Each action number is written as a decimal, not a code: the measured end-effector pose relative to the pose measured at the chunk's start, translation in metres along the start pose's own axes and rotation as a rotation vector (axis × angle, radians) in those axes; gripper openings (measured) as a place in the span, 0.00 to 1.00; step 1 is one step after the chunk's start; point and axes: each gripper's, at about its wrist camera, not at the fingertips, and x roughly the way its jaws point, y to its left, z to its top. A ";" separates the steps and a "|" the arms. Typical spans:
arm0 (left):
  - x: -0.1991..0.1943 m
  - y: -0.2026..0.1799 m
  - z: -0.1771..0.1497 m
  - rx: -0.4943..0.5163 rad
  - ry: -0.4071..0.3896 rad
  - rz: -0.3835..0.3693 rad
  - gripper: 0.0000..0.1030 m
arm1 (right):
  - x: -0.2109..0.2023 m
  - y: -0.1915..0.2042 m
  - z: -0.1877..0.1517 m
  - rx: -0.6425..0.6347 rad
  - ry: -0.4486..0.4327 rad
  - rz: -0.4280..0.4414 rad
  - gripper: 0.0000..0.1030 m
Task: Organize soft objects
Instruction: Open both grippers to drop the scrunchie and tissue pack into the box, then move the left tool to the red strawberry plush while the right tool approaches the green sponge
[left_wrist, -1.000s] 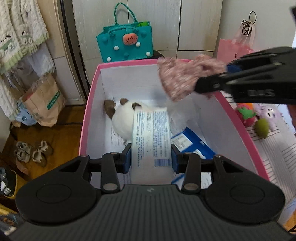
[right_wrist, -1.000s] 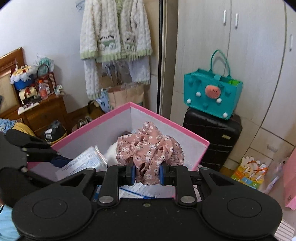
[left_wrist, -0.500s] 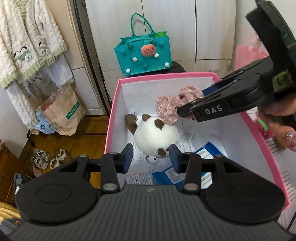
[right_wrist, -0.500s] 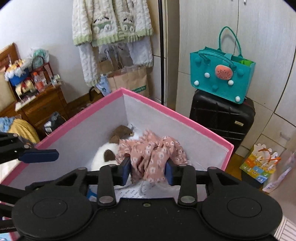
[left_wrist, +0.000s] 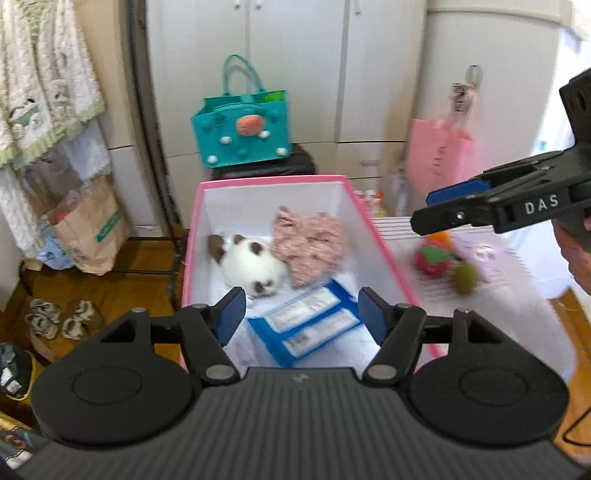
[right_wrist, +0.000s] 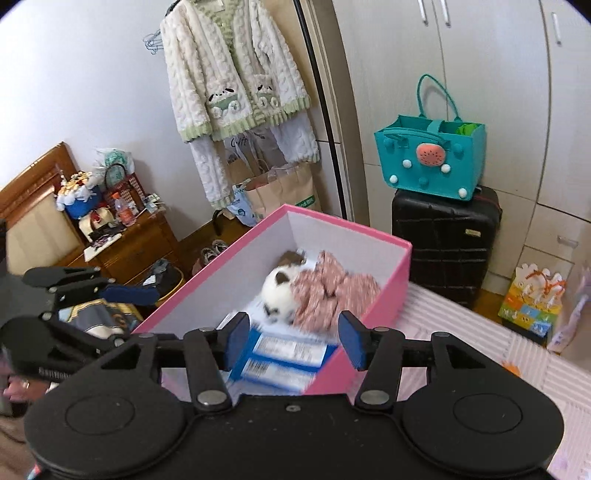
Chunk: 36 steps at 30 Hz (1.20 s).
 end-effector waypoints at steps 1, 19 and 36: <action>-0.008 -0.004 -0.001 0.007 0.000 -0.021 0.67 | -0.012 0.003 -0.005 0.000 -0.003 -0.002 0.57; -0.076 -0.088 -0.026 0.220 -0.042 -0.217 0.76 | -0.154 0.018 -0.125 -0.017 -0.162 -0.173 0.58; 0.010 -0.155 -0.042 0.194 -0.006 -0.316 0.76 | -0.100 -0.064 -0.179 -0.005 -0.229 -0.231 0.58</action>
